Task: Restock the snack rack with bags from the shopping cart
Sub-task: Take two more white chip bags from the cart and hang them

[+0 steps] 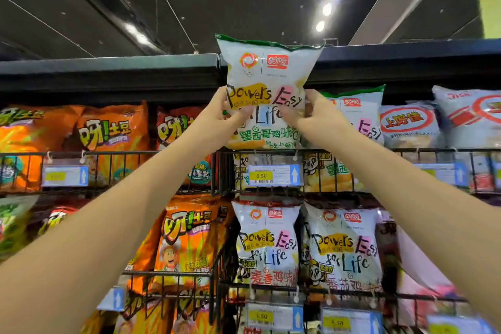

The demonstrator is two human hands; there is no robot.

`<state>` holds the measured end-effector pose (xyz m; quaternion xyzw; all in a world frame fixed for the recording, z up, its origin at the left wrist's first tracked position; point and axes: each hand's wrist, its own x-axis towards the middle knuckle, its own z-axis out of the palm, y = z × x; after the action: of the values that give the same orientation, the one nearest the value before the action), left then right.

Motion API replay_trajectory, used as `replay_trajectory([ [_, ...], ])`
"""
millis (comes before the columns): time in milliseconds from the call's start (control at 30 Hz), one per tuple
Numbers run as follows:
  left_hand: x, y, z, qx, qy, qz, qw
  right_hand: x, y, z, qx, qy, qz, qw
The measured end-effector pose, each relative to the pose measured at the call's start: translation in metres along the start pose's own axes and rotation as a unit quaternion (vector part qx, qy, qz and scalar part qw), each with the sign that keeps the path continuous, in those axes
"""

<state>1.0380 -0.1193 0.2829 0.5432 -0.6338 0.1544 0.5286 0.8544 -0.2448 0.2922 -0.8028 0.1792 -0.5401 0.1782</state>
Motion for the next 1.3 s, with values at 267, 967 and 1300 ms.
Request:
replay_trajectory([
  [267,0.016,-0.002,0.015,0.092,-0.045,-0.033,0.994,0.004,0.004,0.006,-0.104,-0.004,0.037,0.994],
  [967,0.022,-0.022,0.015,0.221,-0.163,-0.146,0.950,0.008,0.006,0.015,-0.286,-0.152,0.104,0.940],
  [1300,0.024,-0.013,0.016,0.238,-0.187,-0.199,0.932,-0.007,-0.029,0.001,-0.439,-0.284,0.076,0.849],
])
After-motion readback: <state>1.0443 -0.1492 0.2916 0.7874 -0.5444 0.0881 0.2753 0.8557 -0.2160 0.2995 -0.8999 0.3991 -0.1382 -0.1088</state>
